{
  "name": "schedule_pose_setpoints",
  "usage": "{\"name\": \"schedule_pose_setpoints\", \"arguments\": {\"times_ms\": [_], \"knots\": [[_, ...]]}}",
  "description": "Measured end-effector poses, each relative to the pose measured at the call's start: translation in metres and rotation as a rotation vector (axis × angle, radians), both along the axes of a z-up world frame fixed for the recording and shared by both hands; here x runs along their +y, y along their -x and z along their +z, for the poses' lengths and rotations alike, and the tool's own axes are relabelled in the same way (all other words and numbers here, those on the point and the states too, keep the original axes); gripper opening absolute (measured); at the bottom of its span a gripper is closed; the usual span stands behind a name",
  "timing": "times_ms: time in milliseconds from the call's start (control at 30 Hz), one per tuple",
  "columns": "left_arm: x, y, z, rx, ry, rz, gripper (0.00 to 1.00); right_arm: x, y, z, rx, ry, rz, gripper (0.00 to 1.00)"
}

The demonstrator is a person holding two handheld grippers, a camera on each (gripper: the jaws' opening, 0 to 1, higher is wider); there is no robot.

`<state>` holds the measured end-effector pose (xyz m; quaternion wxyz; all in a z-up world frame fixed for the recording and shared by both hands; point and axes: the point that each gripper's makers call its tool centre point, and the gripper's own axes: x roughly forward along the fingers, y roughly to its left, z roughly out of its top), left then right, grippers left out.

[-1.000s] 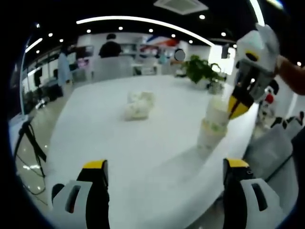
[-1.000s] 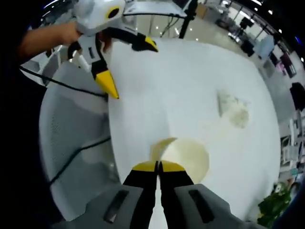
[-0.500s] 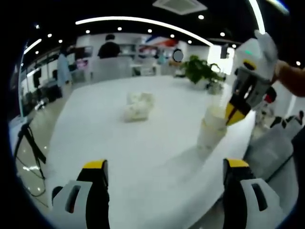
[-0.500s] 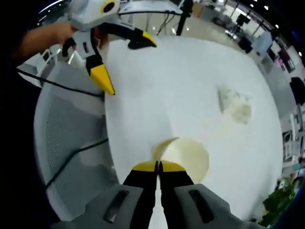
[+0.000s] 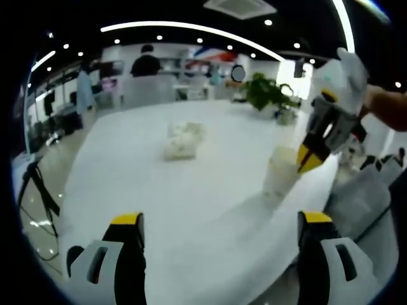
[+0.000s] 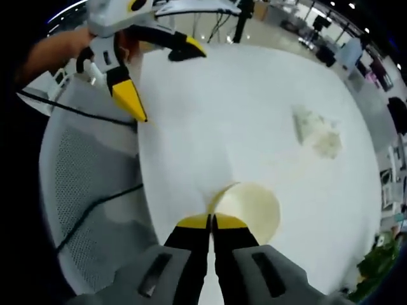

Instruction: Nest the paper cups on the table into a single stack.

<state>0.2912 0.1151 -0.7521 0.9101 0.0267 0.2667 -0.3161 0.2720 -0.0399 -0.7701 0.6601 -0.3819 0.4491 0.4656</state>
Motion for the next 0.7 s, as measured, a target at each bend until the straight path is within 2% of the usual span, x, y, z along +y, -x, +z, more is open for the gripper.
{"name": "schedule_pose_setpoints", "arguments": {"times_ms": [233, 467, 600, 700], "knots": [[0.001, 0.000, -0.002, 0.003, -0.002, 0.003, 0.98, 0.000, -0.004, 0.002, 0.004, -0.040, -0.017, 0.00], [-0.001, -0.001, -0.002, 0.002, -0.001, 0.000, 0.98, 0.003, -0.003, 0.004, 0.000, -0.070, 0.003, 0.00], [-0.001, -0.002, -0.001, 0.001, 0.001, 0.001, 0.98, 0.007, 0.000, 0.005, 0.021, -0.099, 0.016, 0.09], [-0.001, -0.002, 0.000, -0.001, 0.002, 0.002, 0.98, 0.010, -0.002, 0.011, 0.013, -0.135, 0.007, 0.11]]}}
